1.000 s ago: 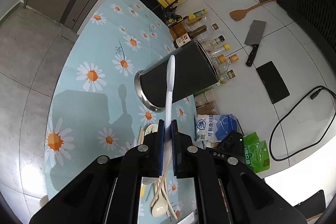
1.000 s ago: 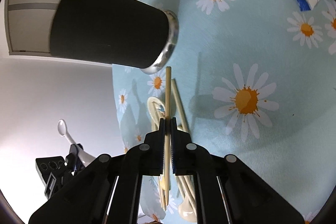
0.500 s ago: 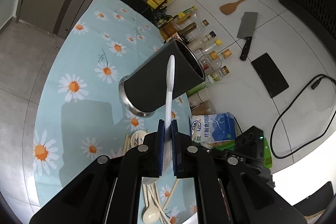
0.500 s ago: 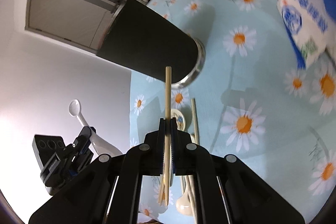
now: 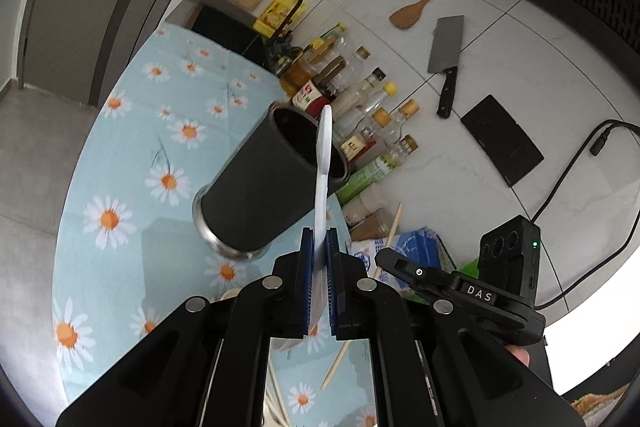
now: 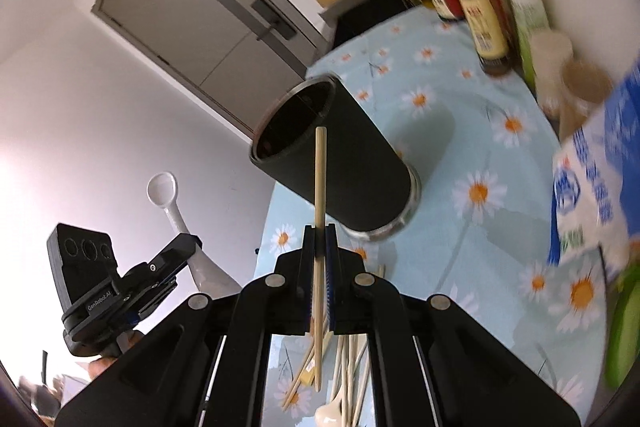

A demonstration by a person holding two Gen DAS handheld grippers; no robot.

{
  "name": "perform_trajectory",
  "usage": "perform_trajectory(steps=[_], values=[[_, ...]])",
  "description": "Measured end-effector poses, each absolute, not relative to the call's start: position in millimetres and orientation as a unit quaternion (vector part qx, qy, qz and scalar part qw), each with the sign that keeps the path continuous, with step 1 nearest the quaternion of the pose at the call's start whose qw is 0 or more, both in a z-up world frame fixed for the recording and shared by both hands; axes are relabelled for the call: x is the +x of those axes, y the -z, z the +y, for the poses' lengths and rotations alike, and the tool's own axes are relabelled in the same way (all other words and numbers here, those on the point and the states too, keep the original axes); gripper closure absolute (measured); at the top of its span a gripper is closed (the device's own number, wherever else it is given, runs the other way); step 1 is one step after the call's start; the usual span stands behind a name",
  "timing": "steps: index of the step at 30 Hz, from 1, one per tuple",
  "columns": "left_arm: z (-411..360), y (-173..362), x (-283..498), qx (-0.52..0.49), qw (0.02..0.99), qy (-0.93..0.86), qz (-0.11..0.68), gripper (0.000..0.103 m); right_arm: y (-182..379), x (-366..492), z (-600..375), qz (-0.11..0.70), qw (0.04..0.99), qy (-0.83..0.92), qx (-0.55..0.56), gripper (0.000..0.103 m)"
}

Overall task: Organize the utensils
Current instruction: 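Carry the spoon and chopstick up over the black holder with both tools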

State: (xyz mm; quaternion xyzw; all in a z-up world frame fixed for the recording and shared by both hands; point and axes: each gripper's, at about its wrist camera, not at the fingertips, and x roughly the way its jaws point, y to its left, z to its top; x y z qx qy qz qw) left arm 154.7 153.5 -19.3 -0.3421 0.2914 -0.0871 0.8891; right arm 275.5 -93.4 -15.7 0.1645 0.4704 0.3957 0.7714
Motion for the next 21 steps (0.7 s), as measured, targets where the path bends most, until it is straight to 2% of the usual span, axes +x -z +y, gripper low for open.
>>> perform_trajectory(steps=[21], values=[[154, -35, 213, -0.274, 0.931, 0.086, 0.224, 0.098, -72, 314, -55, 0.32, 0.832, -0.442, 0.099, 0.097]])
